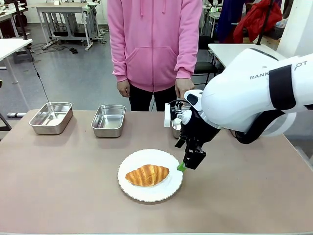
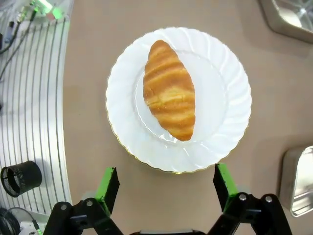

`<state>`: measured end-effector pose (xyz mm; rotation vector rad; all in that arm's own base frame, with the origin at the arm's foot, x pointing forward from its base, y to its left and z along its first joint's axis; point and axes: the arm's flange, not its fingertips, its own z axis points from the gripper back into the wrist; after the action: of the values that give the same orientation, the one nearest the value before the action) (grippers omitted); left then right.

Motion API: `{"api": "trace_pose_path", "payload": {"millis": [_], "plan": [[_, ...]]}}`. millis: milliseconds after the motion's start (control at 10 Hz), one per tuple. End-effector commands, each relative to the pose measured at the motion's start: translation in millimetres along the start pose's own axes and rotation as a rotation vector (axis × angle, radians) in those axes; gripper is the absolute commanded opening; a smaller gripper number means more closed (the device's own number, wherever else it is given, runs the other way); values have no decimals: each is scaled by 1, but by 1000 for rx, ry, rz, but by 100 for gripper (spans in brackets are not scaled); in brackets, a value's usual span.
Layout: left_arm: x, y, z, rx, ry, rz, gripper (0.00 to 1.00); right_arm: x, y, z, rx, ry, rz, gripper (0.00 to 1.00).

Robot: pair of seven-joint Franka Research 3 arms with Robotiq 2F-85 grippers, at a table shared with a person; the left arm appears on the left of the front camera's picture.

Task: Place the bread in the container.
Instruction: Place the Butter Roll into the Airtight Container indicated by the human.

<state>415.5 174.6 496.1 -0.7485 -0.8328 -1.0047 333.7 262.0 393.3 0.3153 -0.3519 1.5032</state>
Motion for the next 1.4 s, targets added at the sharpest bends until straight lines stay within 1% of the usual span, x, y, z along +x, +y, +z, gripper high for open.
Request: {"api": "trace_pose_path", "payload": {"millis": [0, 100, 300, 400, 500, 600, 700, 900, 1300], "plan": [[1, -2, 1, 1, -3, -7, 100, 19, -29, -14, 42, 43, 66, 100], [1, -2, 1, 1, -3, -7, 100, 32, -38, -23, 55, 47, 95, 100], [1, -2, 1, 1, -3, -7, 100, 60, -49, -47, 98, 104, 140, 100], [1, -2, 1, 1, -3, -7, 100, 73, -51, -60, 121, 142, 185, 100], [1, -2, 1, 1, -3, -7, 100, 83, -47, -73, 126, 149, 209, 100], [1, -2, 1, 1, -3, -7, 100, 94, -45, -83, 99, 156, 218, 100], [1, -2, 1, 1, -3, -7, 100, 100, -41, -95, 96, 183, 236, 100], [1, -2, 1, 1, -3, -7, 100, 106, -35, -107, 101, 202, 242, 100], [1, -2, 1, 1, -3, -7, 100, 104, -29, -126, 126, 234, 214, 100]]}}
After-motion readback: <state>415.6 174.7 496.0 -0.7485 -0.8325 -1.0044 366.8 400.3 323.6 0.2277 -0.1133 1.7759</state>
